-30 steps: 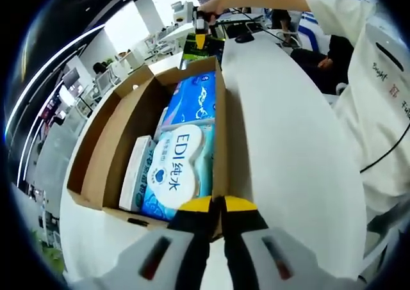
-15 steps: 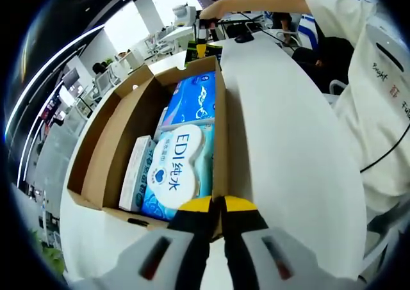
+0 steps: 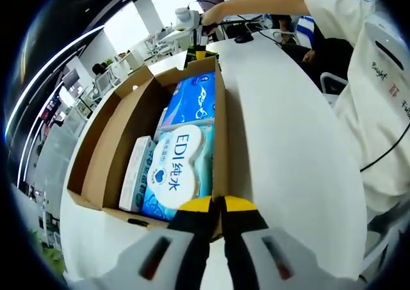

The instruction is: Operate the shoe box by opening the lid, removing the specified soft item, and placing it in the target area until the item is outside and the box remains undamaged.

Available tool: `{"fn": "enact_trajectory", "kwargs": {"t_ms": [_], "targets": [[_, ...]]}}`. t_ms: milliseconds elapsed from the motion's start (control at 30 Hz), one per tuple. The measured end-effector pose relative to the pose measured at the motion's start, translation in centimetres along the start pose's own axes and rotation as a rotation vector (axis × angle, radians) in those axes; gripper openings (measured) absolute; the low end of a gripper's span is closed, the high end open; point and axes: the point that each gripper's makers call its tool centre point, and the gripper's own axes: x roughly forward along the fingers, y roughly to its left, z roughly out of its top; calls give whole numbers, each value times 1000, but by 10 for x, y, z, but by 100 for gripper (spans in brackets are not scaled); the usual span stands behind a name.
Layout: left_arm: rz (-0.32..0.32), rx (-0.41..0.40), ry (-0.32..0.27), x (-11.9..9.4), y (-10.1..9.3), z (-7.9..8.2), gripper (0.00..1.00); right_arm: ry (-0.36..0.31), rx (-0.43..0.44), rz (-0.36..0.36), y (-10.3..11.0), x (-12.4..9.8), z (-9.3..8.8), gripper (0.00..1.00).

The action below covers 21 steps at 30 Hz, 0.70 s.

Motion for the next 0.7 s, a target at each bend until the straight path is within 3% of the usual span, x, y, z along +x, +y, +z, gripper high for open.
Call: {"fn": "enact_trajectory", "kwargs": {"t_ms": [300,500,700], "targets": [[-2,2,2,0,0,0,4,-7,-3,-3,-23,4,3,0],[-4,7,11,1,0,0,4,0,-30,-28,-27,8,2,1],[-6,5,9,1,0,0,4,-4,-21,-75,-32,8,2,9]]}}
